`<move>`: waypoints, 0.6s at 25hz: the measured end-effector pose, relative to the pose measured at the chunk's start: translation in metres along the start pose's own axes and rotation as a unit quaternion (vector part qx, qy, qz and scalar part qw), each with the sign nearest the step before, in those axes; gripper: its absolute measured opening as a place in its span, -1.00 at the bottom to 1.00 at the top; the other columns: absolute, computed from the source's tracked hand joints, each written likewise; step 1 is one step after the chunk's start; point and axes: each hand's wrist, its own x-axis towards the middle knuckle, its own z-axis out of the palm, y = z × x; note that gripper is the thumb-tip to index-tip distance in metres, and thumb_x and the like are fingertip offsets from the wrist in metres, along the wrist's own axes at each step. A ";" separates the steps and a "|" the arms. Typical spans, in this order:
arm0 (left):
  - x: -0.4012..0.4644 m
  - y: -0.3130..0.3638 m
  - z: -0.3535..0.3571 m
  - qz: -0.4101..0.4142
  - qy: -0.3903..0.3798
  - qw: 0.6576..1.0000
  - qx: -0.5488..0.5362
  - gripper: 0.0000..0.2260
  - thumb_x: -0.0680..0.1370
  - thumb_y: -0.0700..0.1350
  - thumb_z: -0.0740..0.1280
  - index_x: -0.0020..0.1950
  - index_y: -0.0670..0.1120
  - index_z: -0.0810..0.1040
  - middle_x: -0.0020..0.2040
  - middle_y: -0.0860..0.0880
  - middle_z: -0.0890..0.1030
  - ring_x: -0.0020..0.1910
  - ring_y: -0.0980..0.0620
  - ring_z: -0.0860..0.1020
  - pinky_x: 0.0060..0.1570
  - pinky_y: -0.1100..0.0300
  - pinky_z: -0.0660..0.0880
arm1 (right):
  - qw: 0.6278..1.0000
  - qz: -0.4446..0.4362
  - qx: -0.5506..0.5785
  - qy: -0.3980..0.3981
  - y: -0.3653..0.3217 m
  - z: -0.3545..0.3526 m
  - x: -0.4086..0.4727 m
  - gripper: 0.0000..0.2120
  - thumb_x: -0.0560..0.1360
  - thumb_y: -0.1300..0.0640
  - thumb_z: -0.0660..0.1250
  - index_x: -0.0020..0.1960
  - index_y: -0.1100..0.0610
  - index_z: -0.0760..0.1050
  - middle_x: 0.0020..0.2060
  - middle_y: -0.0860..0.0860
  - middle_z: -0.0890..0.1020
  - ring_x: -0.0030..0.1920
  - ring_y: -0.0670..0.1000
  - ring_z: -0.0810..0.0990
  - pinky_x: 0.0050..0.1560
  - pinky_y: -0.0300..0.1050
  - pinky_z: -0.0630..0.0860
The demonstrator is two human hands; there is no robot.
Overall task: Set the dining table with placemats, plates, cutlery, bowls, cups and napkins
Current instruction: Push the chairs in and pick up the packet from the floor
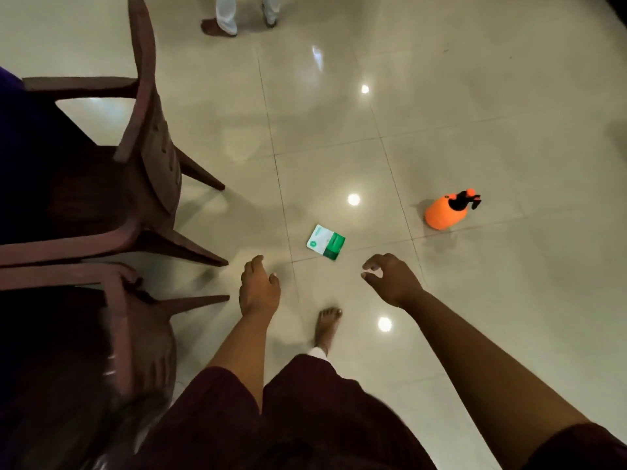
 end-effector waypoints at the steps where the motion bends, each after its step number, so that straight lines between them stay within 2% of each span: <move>1: 0.017 0.017 0.003 0.011 -0.007 1.000 -0.001 -0.59 0.59 -0.20 0.23 0.45 -0.15 0.30 0.40 -0.14 0.36 0.37 -0.13 0.36 0.25 -0.01 0.38 | 1.000 0.006 0.013 -0.005 0.000 -0.013 0.021 -0.79 0.52 0.02 0.37 0.12 0.06 0.57 0.04 0.06 0.58 0.07 0.08 0.55 0.08 -0.07 0.47; 4: 0.070 0.056 0.019 0.062 -0.028 0.998 -0.002 -0.61 0.57 -0.22 0.24 0.41 -0.15 0.36 0.36 -0.13 0.40 0.32 -0.13 0.40 0.24 -0.02 0.41 | 0.996 0.043 0.072 -0.003 -0.002 -0.047 0.082 -0.77 0.53 0.04 0.37 0.14 0.12 0.57 0.06 0.07 0.61 0.08 0.05 0.56 -0.04 -0.21 0.35; 6: 0.101 0.074 0.032 0.043 -0.043 0.998 -0.023 -0.62 0.57 -0.22 0.25 0.40 -0.14 0.38 0.33 -0.14 0.42 0.31 -0.12 0.42 0.24 0.01 0.42 | 0.993 0.072 0.091 -0.014 -0.001 -0.059 0.120 -0.75 0.54 0.03 0.36 0.16 0.13 0.56 0.08 0.06 0.61 0.12 0.04 0.55 -0.04 -0.24 0.31; 9: 0.143 0.087 0.067 0.000 -0.110 0.992 -0.057 -0.55 0.57 -0.16 0.31 0.45 -0.12 0.31 0.36 -0.17 0.37 0.35 -0.14 0.39 0.30 0.04 0.37 | 0.990 0.083 0.100 -0.051 0.003 -0.058 0.185 -0.75 0.53 0.02 0.36 0.16 0.12 0.55 0.12 0.05 0.62 0.14 0.04 0.55 -0.01 -0.24 0.33; 12: 0.200 0.079 0.124 -0.053 -0.154 0.986 -0.043 -0.49 0.57 -0.07 0.34 0.47 -0.10 0.27 0.40 -0.17 0.33 0.36 -0.15 0.38 0.32 0.06 0.35 | 0.983 0.099 0.143 -0.050 0.018 -0.028 0.265 -0.76 0.53 0.03 0.36 0.13 0.13 0.56 0.10 0.06 0.62 0.12 0.06 0.55 0.01 -0.21 0.37; 15: 0.263 0.051 0.200 -0.096 -0.142 0.982 -0.079 -0.51 0.57 -0.03 0.35 0.46 -0.10 0.31 0.41 -0.16 0.34 0.33 -0.13 0.41 0.31 0.05 0.38 | 0.976 0.113 0.183 -0.035 0.043 0.032 0.353 -0.77 0.54 0.04 0.35 0.10 0.17 0.56 0.12 0.08 0.62 0.11 0.08 0.55 0.05 -0.15 0.41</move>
